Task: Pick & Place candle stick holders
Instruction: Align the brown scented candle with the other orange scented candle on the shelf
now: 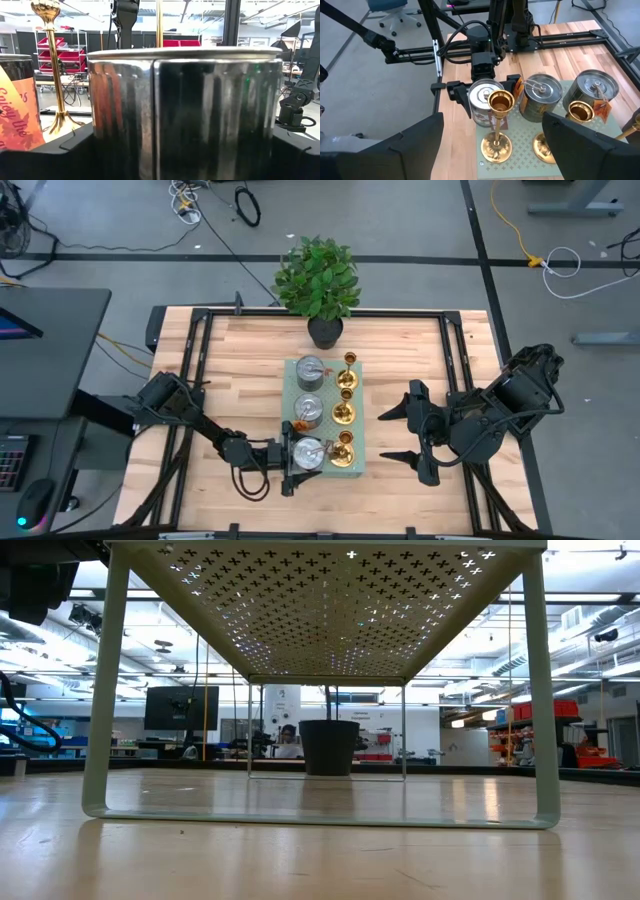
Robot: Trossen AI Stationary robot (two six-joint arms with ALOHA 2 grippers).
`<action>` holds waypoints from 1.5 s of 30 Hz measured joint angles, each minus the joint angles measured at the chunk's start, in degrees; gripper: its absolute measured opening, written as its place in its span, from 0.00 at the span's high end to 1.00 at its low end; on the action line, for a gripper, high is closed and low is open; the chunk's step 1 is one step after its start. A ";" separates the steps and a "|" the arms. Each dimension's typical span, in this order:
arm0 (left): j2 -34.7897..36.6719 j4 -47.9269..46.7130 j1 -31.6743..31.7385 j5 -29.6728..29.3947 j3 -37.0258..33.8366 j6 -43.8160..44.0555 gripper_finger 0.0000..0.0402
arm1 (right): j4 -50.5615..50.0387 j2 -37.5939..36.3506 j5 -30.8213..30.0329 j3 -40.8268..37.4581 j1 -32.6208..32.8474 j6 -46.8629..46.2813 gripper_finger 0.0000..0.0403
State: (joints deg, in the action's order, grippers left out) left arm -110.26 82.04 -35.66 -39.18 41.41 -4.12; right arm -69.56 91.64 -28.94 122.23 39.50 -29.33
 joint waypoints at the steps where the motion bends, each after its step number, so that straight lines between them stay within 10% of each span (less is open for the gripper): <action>1: 0.02 0.00 0.00 0.00 0.00 0.00 0.05 | 0.00 0.00 -0.01 0.00 0.00 -0.07 0.16; 45: 1.49 1.33 -0.13 -5.81 -0.07 -8.50 0.04 | 0.04 0.00 -0.03 0.00 0.00 -0.19 0.16</action>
State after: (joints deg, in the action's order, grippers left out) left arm -108.77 83.37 -35.79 -44.99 41.34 -12.62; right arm -69.52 91.64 -28.97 122.23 39.50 -29.52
